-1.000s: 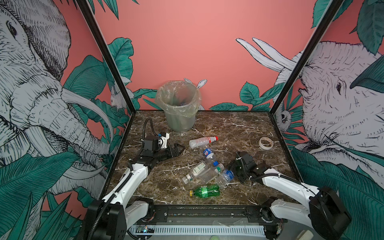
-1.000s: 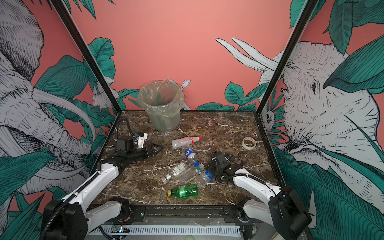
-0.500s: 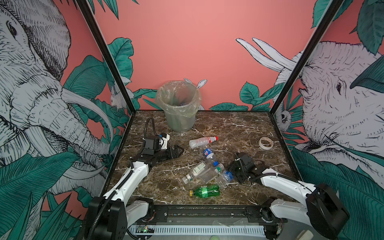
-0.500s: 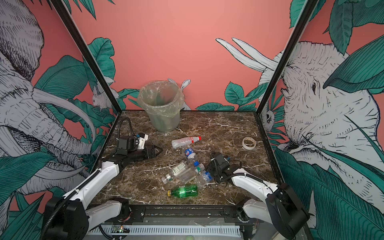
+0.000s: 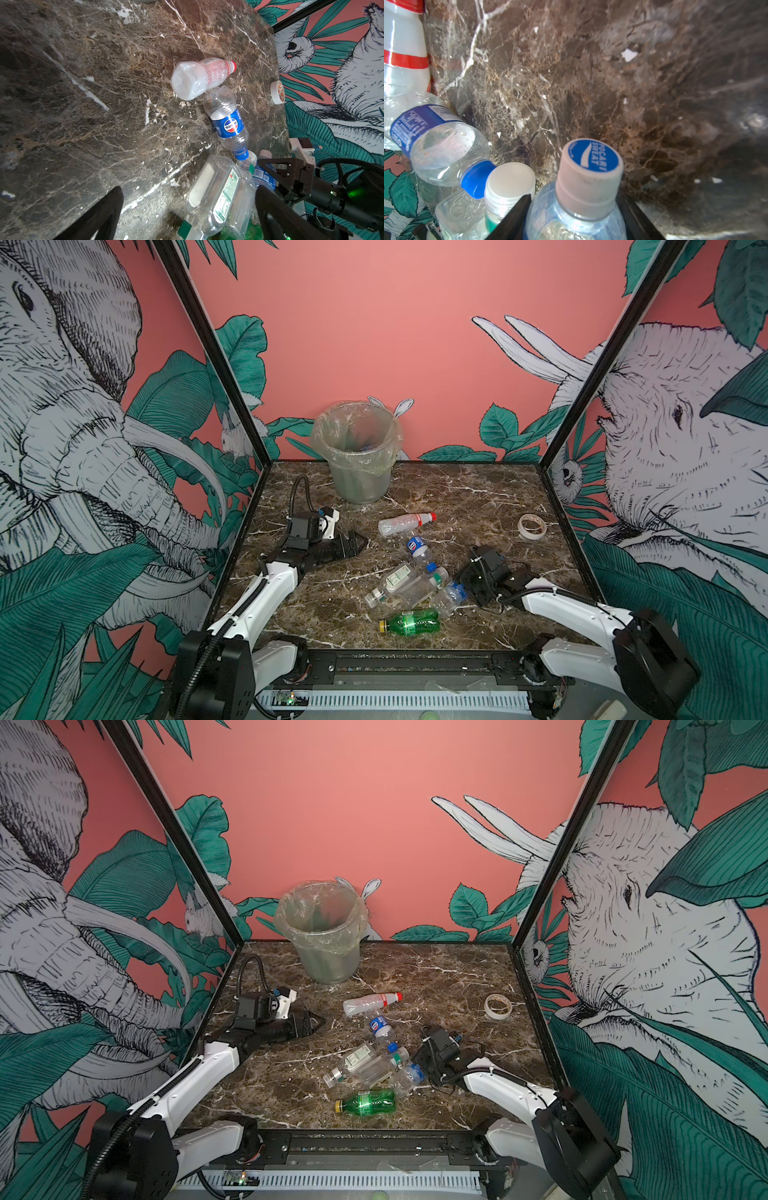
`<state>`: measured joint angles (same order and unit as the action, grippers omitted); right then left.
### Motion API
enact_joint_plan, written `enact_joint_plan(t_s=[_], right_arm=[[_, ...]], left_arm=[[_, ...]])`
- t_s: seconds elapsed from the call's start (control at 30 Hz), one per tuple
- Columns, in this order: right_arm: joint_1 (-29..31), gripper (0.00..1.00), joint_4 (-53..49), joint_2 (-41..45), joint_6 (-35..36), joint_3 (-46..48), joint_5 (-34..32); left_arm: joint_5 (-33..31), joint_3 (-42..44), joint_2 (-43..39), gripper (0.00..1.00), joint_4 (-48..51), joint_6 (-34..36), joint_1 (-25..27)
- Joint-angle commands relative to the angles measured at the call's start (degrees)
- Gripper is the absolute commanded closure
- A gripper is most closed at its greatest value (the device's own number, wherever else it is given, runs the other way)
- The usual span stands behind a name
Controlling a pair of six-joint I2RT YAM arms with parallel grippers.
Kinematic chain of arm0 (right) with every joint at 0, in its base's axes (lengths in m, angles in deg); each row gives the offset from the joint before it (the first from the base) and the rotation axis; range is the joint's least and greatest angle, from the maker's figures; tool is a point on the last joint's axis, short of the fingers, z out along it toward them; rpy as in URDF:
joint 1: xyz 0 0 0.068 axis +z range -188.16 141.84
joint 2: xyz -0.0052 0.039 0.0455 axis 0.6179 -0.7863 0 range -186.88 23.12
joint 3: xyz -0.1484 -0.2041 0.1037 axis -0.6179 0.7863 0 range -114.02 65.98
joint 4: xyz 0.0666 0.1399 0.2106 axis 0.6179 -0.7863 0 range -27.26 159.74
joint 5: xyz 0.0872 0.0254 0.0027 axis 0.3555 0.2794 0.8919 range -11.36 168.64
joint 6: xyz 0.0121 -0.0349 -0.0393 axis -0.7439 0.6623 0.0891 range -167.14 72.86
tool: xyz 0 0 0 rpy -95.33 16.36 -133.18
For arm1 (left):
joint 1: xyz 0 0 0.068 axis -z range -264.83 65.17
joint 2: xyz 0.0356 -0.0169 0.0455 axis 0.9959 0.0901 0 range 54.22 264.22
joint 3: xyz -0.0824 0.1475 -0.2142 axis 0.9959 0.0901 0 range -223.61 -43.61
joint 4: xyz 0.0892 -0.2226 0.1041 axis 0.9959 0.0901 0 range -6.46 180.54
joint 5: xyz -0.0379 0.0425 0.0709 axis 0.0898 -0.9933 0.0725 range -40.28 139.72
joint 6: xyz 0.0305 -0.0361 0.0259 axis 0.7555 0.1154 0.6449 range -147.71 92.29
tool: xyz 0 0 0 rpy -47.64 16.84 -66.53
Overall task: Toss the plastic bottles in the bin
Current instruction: 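Lower the right gripper onto the upright Pocari Sweat bottle and grasp it, then lift the Pocari Sweat bottle with the right gripper and carry it over the wastebasket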
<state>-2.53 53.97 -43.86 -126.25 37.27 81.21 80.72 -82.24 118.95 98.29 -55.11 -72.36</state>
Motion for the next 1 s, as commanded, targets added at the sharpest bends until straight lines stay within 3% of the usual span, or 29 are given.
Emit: enact_joint_plan(t_s=[0.0,0.3,0.97], right_arm=[[0.4,0.38,-2.3,2.42,-1.23,-0.72,-3.32],[0.13,0.39,-8.33,5.81,4.28,-5.31,-7.13],[-3.28,0.39,-7.69,2.57,16.59,-16.89,-3.11]], left_arm=[[-0.17,-1.7,-0.15,0.0,0.84,0.06,0.26],[0.27,-1.49,0.73,0.01,0.4,-1.04,0.27],[-0.15,-2.36,0.05,0.01,1.78,-0.63,0.31]])
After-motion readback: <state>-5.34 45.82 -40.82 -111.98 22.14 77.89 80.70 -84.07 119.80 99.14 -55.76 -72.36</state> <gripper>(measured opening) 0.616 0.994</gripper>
